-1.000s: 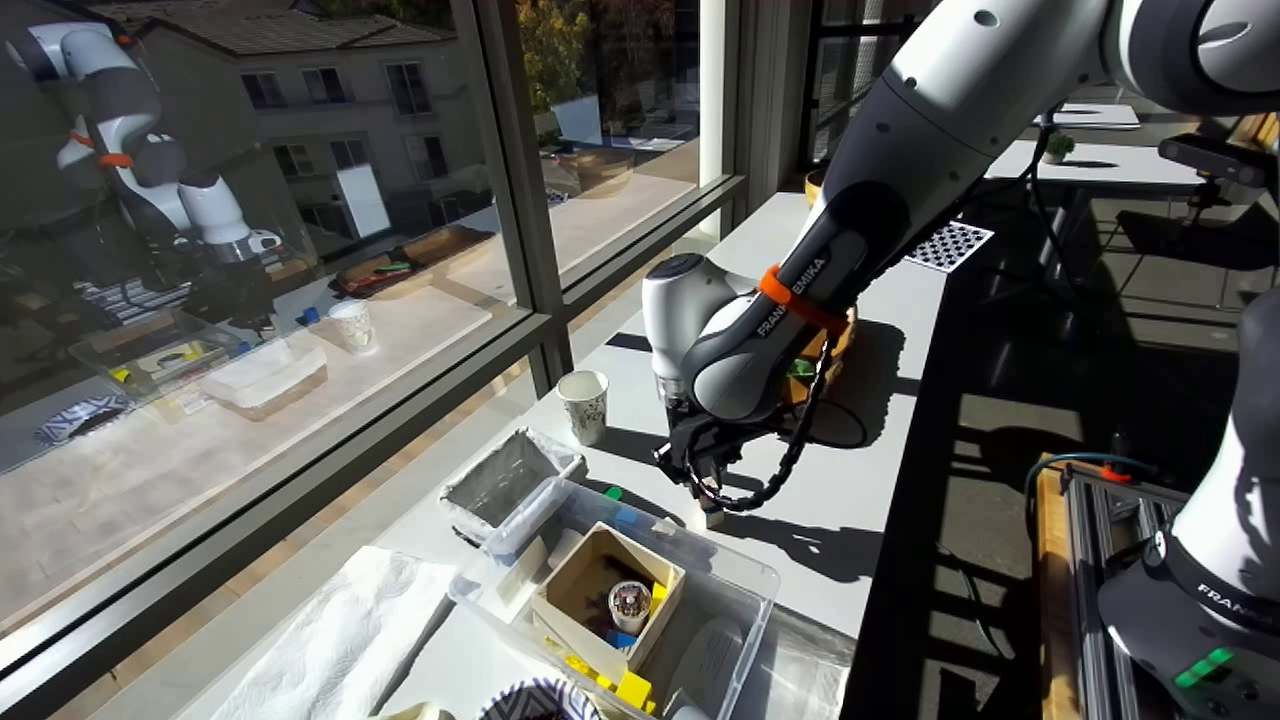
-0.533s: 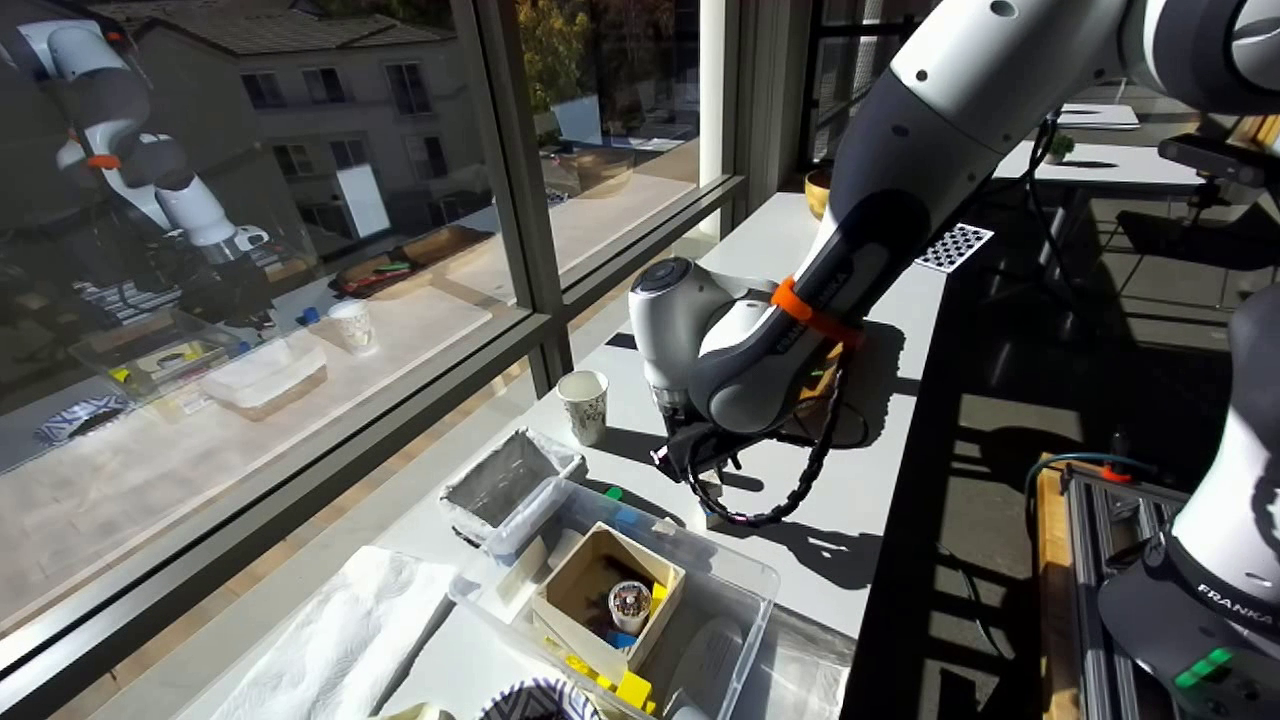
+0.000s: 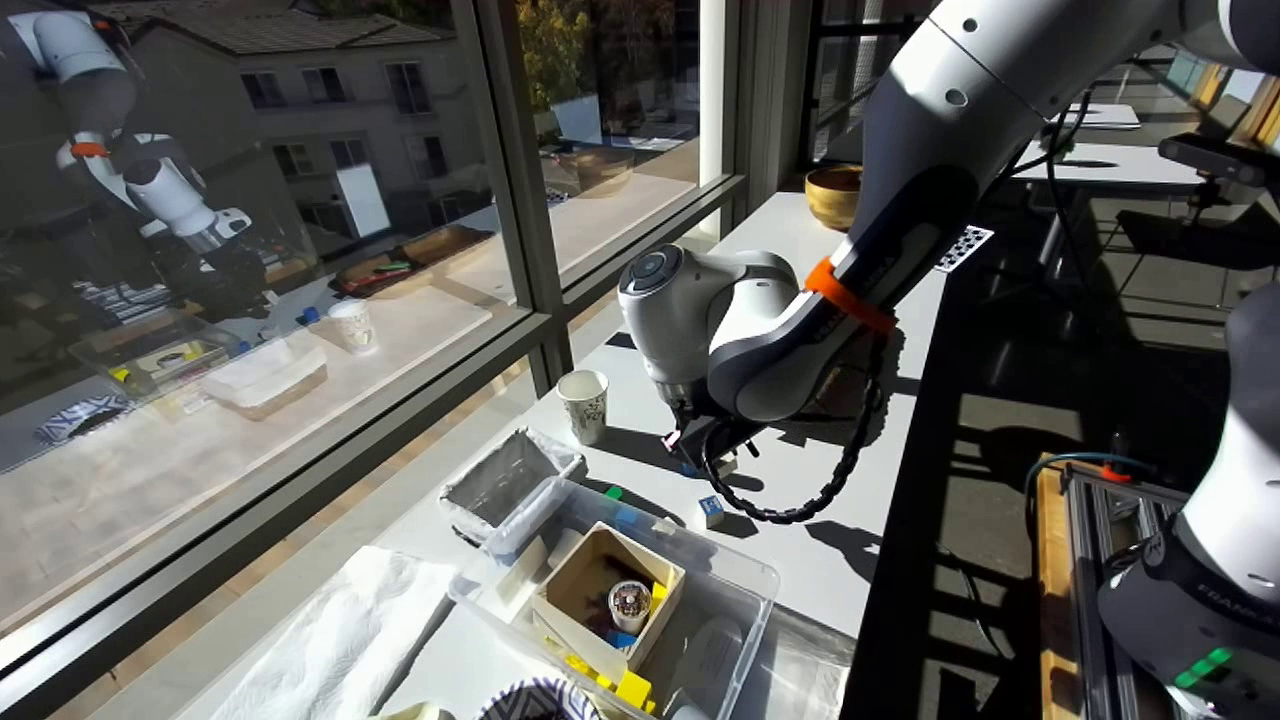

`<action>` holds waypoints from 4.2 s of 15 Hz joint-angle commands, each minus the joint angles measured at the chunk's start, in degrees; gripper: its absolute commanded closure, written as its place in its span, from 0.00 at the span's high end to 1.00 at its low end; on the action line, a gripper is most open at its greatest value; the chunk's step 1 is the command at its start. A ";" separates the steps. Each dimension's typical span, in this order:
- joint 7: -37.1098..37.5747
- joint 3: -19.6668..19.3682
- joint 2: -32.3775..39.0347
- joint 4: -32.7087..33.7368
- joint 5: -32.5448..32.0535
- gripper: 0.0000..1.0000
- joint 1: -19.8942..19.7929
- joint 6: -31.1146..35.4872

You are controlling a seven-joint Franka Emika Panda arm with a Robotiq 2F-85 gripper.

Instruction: Remove the blue cylinder from the top of the stack and place it on the right then put one square block on top of the cylinder.

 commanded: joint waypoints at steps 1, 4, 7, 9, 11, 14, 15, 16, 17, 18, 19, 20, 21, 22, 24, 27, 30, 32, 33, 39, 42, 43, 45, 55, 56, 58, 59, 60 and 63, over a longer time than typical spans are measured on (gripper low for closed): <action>-1.48 0.01 -2.17 -2.21 -6.64 0.10 -2.30 1.69; -2.03 0.17 -2.84 -2.79 -8.76 0.10 -4.39 5.00; -4.17 0.41 -2.97 -2.81 -8.30 0.10 -5.98 9.08; -6.54 0.62 -2.82 -2.85 -6.82 0.10 -6.86 11.08; -9.64 1.06 -2.50 -2.95 -4.16 0.10 -8.05 11.97; -8.39 0.18 -1.48 -1.10 -5.40 0.35 -7.11 10.23; -8.61 0.17 -1.48 -1.11 -5.32 0.35 -7.20 10.29; -8.65 0.19 -1.48 -1.12 -5.29 0.35 -7.23 10.32; -8.65 0.24 -1.48 -1.13 -5.27 0.10 -7.22 10.33; -10.26 0.41 -1.08 -0.64 -5.21 0.10 -7.53 10.16; -12.34 0.72 -0.81 -0.51 -4.76 0.10 -8.04 10.67; -13.84 0.78 -0.68 -0.43 -4.58 0.10 -8.22 10.65; -15.56 0.88 -0.65 -0.46 -4.18 0.10 -8.50 10.83; -16.99 0.90 -0.64 -0.47 -3.91 0.10 -8.68 10.95; -20.08 0.95 -0.54 -0.30 -3.15 0.10 -9.18 11.42; -24.99 1.18 -0.35 -0.11 -1.37 0.10 -10.04 13.05; -30.57 1.57 -0.01 0.49 2.74 0.10 -10.72 13.03; -34.25 1.87 0.40 1.08 5.55 0.10 -11.13 12.55; -36.07 2.10 0.68 1.50 7.01 0.10 -11.41 12.22; -43.38 2.86 3.21 4.33 11.98 0.10 -12.37 11.39; -45.01 2.95 4.29 5.11 13.22 0.10 -12.54 11.27; -45.35 2.95 4.59 5.33 13.51 0.10 -12.52 11.21; -46.01 2.98 5.22 5.78 14.07 0.10 -12.47 11.03; -46.25 2.78 6.93 7.08 14.39 0.10 -12.30 10.72; -46.32 2.81 7.01 7.15 14.44 0.10 -12.32 10.65; -46.28 2.78 7.20 7.32 14.46 0.10 -12.31 10.55; -46.28 2.79 7.27 7.42 14.50 0.10 -12.32 10.54; -46.19 2.78 7.30 7.54 14.55 0.20 -12.31 10.52; -45.91 2.67 7.29 7.62 14.57 0.67 -12.20 10.42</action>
